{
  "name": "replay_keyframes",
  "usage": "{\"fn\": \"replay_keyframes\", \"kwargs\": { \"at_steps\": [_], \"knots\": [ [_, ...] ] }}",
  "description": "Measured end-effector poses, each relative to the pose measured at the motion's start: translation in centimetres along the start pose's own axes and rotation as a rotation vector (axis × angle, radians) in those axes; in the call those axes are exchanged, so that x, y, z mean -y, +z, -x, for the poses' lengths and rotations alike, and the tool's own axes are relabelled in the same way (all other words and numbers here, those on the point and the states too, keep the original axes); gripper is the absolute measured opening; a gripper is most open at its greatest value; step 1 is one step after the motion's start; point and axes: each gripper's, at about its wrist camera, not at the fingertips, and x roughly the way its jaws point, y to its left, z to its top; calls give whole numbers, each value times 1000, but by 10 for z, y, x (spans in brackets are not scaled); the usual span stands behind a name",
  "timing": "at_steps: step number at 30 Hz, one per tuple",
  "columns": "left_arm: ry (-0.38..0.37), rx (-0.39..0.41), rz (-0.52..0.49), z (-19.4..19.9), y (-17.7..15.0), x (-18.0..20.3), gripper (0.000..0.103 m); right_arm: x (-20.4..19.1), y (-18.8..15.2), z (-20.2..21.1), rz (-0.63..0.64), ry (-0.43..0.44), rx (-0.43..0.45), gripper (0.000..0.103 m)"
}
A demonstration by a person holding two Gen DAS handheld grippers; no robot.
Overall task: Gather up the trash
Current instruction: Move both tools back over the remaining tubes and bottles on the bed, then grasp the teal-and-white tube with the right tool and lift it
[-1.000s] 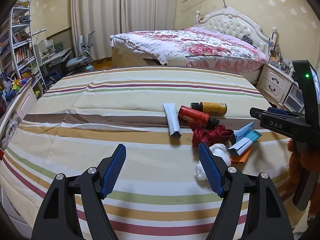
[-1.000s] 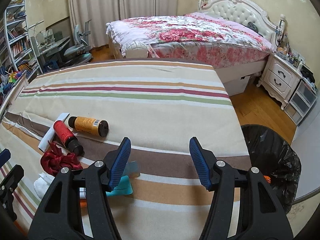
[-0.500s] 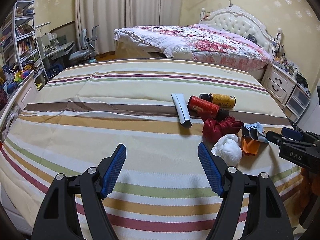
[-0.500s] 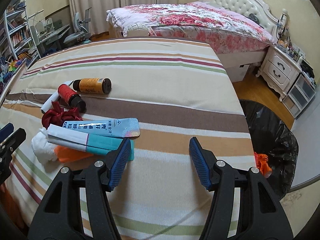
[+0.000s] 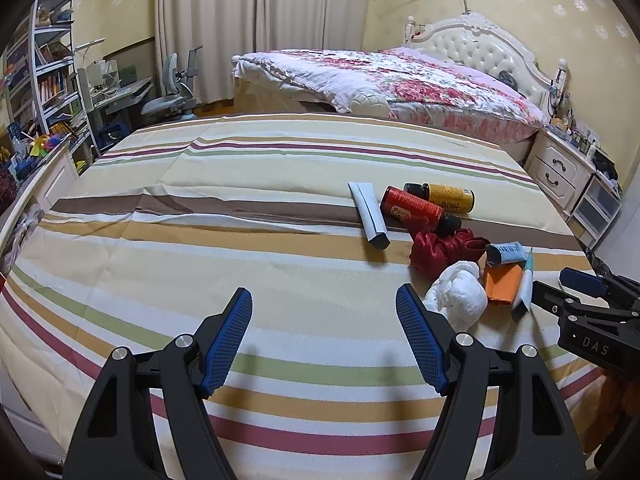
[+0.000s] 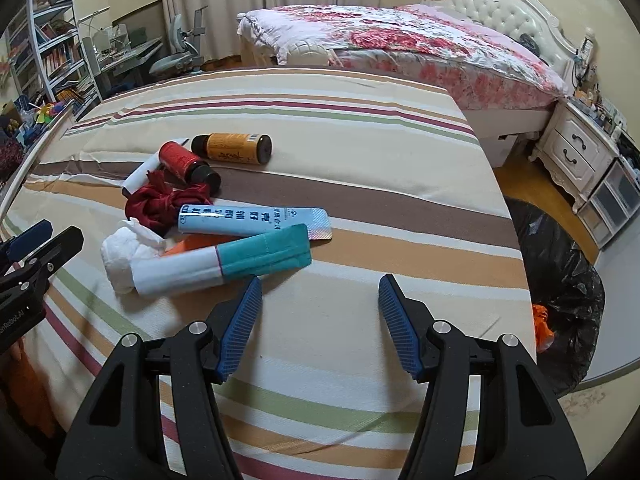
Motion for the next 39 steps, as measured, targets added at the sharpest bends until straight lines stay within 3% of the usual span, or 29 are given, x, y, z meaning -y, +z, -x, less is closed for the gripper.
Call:
{"fn": "replay_keyframes", "kwargs": {
  "at_steps": [15,21,28,33,39],
  "knots": [
    [-17,-12,28,-2,-1,-8,72,12,19,-22,-20,-91,2,60],
    [-21,-10,33,-3,0,-9,72,20,18,-12,-53,-105,11,60],
    [-32,2,32,-1,1,-9,72,11,9,5,-162,31,12,60],
    [-39,7,50,2,1,-13,72,-15,6,0,-94,51,-18,60],
    [-41,9,55,2,2,-16,72,-16,1,1,-73,22,-25,58]
  ]
}}
